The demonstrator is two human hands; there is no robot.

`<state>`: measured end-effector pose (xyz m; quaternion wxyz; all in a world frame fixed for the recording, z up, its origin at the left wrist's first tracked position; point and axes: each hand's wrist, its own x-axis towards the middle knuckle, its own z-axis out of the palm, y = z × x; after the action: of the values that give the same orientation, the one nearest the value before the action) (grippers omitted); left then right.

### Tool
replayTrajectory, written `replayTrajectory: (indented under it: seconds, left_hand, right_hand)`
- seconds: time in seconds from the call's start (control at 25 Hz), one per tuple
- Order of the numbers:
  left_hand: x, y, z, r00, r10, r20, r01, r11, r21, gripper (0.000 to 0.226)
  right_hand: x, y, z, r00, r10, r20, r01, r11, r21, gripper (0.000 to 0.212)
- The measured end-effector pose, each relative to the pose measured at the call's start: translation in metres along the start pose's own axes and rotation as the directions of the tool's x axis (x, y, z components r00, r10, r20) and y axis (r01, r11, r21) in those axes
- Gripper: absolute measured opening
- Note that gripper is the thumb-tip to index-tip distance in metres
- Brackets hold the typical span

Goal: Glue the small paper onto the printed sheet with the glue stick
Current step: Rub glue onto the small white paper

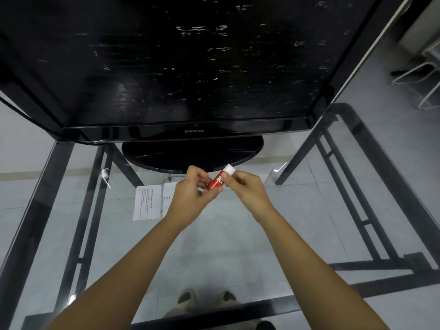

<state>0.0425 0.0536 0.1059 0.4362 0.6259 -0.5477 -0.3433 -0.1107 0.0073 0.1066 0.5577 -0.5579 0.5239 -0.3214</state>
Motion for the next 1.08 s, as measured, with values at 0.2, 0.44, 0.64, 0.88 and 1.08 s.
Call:
replayTrajectory:
  seconds: [0.2, 0.44, 0.64, 0.88, 1.08]
  left_hand:
    - [-0.020, -0.006, -0.005, 0.999, -0.042, -0.007, 0.041, 0.993, -0.113, 0.032]
    - [-0.031, 0.001, -0.014, 0.996, 0.023, -0.085, -0.039, 0.980, -0.197, 0.019]
    - [-0.029, 0.001, -0.021, 0.997, -0.067, -0.036, 0.048, 0.919, -0.392, 0.025]
    - [-0.029, 0.000, -0.023, 0.959, -0.225, 0.173, 0.284, 0.743, -0.606, 0.034]
    - [-0.033, 0.004, -0.025, 0.974, -0.171, 0.151, 0.228, 0.763, -0.605, 0.023]
  right_hand:
    - [-0.008, -0.011, 0.008, 0.997, 0.031, -0.073, -0.022, 0.993, 0.118, 0.031]
    - [-0.019, -0.019, 0.020, 0.997, -0.005, -0.073, 0.022, 0.972, 0.236, 0.041]
    - [-0.025, -0.023, 0.028, 0.995, -0.047, -0.090, 0.071, 0.957, 0.283, 0.032]
    - [-0.030, -0.029, 0.031, 0.991, -0.092, -0.097, 0.114, 0.958, 0.261, 0.024]
    - [-0.032, -0.032, 0.032, 0.990, -0.066, -0.122, 0.095, 0.964, 0.248, 0.022]
